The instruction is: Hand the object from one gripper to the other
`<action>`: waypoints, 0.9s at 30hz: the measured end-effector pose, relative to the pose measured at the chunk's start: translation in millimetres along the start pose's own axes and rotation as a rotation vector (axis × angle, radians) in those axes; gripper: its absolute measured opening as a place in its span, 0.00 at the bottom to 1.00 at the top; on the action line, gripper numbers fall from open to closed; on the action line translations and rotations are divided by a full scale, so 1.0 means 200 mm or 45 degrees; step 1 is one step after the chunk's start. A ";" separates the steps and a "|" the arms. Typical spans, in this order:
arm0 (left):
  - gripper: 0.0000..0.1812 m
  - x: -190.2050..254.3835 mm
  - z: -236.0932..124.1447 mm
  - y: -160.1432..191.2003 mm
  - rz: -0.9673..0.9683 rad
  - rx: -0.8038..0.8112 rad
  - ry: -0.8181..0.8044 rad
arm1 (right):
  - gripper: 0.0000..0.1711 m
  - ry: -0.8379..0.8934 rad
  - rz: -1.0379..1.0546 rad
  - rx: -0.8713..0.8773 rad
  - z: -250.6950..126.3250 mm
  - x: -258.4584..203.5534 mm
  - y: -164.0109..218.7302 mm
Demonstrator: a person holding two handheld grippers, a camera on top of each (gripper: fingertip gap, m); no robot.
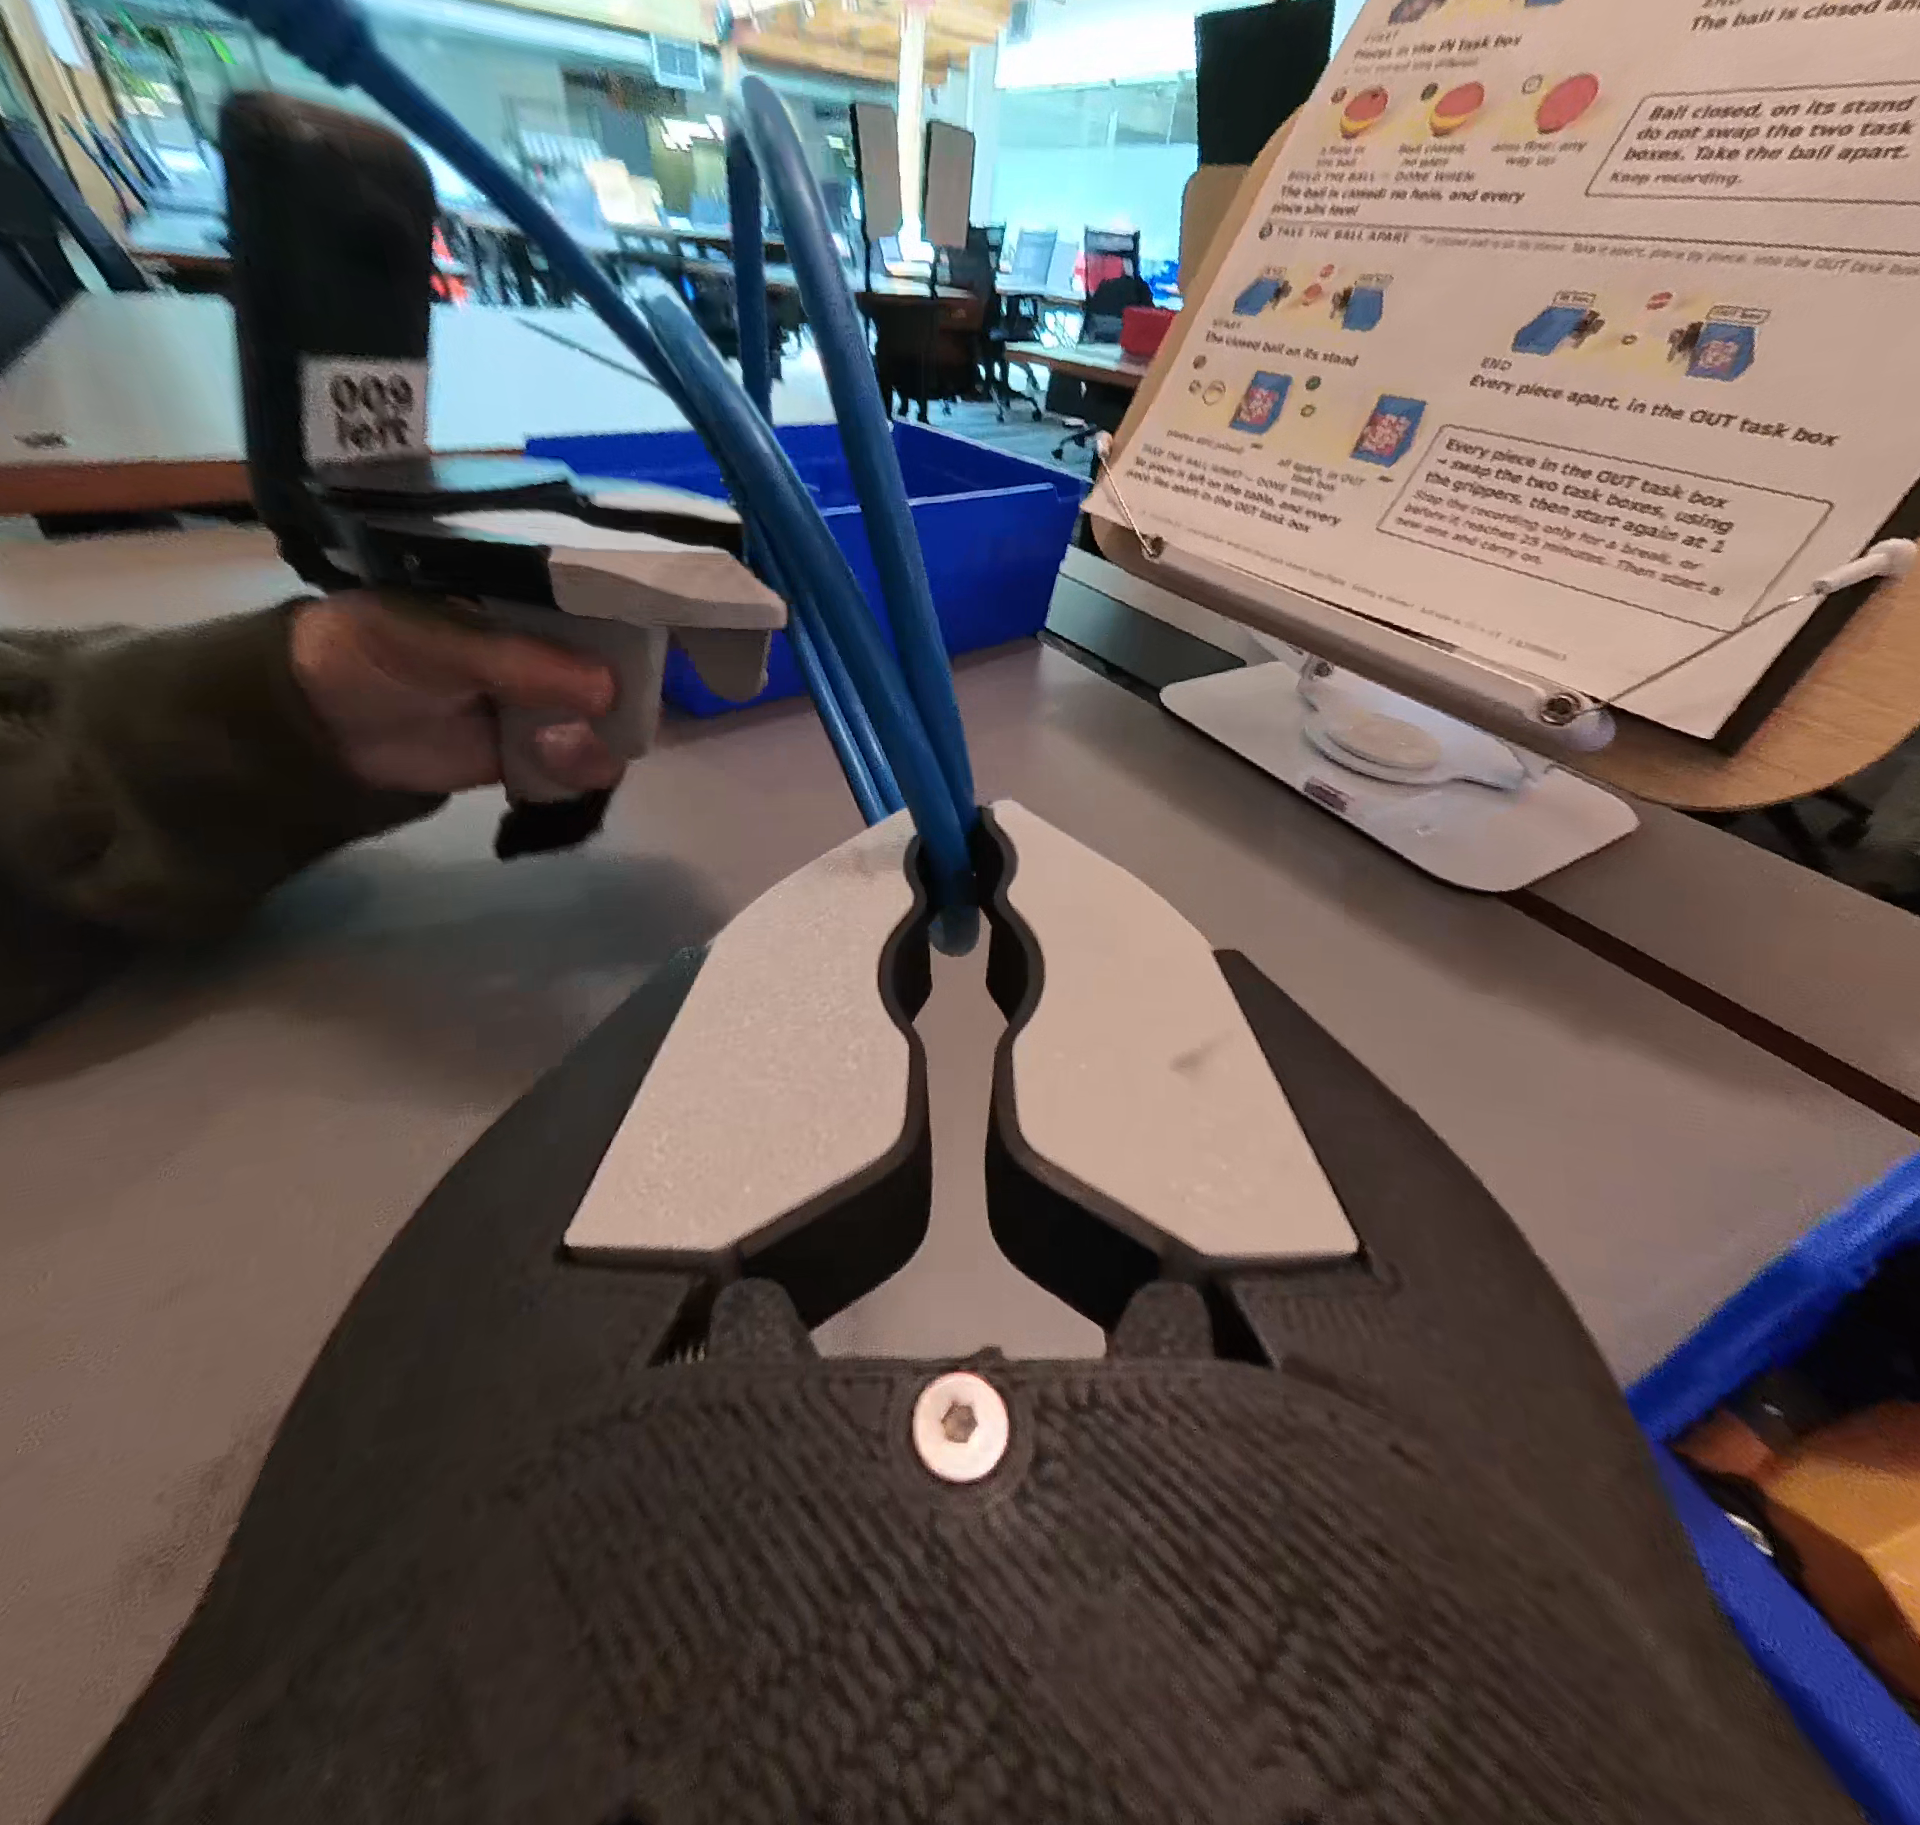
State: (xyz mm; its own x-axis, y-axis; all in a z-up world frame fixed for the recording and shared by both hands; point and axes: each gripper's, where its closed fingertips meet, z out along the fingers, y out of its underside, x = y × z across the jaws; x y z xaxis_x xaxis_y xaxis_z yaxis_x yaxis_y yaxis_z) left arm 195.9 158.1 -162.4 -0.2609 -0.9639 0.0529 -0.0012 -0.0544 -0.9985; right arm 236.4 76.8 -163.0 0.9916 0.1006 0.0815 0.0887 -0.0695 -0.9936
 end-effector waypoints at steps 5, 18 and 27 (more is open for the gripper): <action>0.20 -0.02 -0.02 0.00 0.346 -0.067 -0.106 | 0.03 0.037 -0.093 -0.107 0.00 0.01 0.05; 0.04 -0.06 -0.01 -0.05 -0.166 0.094 -0.124 | 0.30 0.000 0.105 0.095 0.02 -0.01 -0.03; 0.04 -0.12 -0.02 -0.03 -0.618 0.204 -0.144 | 0.35 -0.055 0.134 0.117 0.05 -0.07 -0.03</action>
State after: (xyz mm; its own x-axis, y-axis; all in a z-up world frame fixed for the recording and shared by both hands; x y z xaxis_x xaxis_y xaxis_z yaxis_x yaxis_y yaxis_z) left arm 197.7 183.5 -158.1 -0.1607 -0.8394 0.5191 0.0539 -0.5327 -0.8446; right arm 221.1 86.2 -159.8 0.9898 0.1400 -0.0253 -0.0269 0.0094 -0.9996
